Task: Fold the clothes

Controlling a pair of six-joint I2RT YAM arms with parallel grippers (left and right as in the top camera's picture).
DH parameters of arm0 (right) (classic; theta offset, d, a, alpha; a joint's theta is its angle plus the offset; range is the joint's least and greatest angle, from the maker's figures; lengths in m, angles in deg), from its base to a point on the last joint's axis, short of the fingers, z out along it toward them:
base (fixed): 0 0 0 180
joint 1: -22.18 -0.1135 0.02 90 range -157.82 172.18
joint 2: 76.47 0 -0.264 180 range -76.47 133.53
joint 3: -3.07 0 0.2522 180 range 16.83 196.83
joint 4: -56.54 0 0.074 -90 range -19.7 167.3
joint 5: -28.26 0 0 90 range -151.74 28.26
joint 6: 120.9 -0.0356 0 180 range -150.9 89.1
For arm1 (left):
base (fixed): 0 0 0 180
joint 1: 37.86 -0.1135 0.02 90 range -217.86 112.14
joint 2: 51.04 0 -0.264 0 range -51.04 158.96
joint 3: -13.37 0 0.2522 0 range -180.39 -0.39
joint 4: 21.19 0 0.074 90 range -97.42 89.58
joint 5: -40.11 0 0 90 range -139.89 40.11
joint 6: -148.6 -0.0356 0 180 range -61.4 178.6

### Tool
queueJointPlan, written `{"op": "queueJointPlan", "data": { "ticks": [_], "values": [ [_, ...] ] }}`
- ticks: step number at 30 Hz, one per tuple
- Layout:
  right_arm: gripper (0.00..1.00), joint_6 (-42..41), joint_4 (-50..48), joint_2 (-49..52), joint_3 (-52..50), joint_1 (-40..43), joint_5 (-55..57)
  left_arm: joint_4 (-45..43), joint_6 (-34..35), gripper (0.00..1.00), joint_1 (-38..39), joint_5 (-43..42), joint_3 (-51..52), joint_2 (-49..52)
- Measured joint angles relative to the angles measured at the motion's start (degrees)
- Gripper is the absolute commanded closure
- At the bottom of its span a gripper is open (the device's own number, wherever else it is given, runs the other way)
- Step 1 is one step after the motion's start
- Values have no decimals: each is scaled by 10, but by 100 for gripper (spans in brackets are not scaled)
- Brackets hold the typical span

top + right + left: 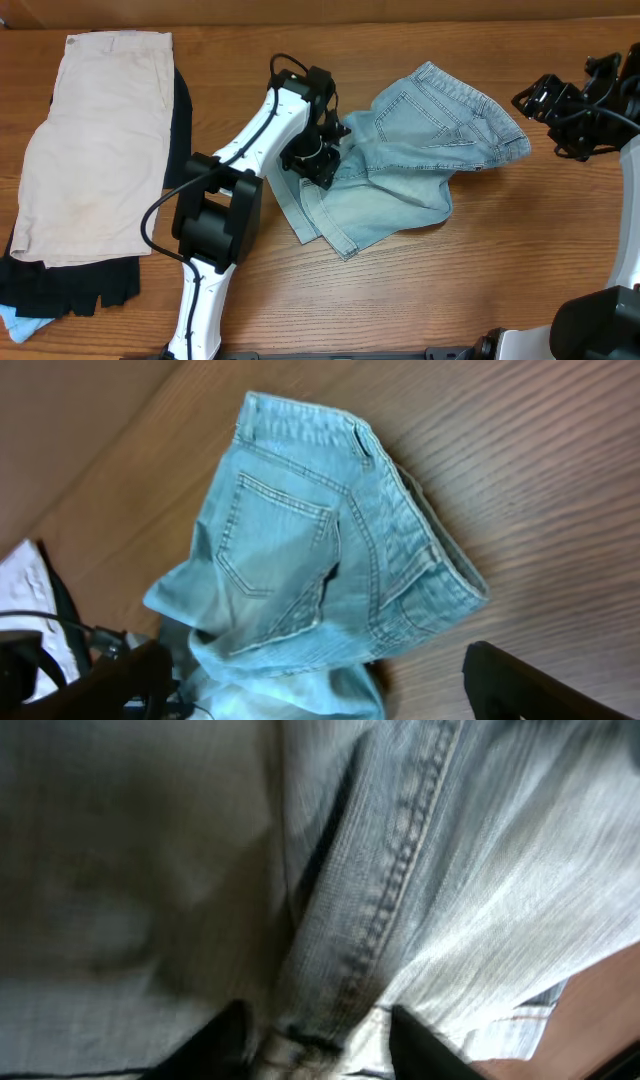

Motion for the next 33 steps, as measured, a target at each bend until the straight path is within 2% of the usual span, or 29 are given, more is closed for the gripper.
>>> {"op": "queueJointPlan", "data": {
  "ticks": [2,7,13,18,26,28,29,30,31,32,33],
  "values": [
    [20,2,1,0,-14,-2,1,4,1,96,1,-1,5,0],
    [21,-22,-7,0,-49,-30,28,13,-3,96,1,-2,6,0],
    [21,-97,-40,0,-114,-89,116,14,-3,96,1,-2,6,0],
    [20,-149,-65,0,-165,-99,169,13,-3,96,1,5,6,0],
    [23,-172,-205,0,-239,-99,195,-2,-3,96,1,17,7,0],
    [32,-174,-241,0,-251,-99,198,-3,-3,96,0,22,7,0],
    [43,-173,-251,0,-253,-99,198,-4,-3,96,0,27,7,0],
    [74,-178,-254,0,-254,-99,198,-4,-3,96,0,32,7,0],
    [90,-174,-266,0,-256,-99,202,-4,-1,96,0,39,7,0],
    [96,-177,-272,0,-256,-99,204,-4,0,96,-1,45,7,0],
    [96,-177,-277,0,-257,-99,209,-4,6,96,-3,55,7,0]
  ]
}}
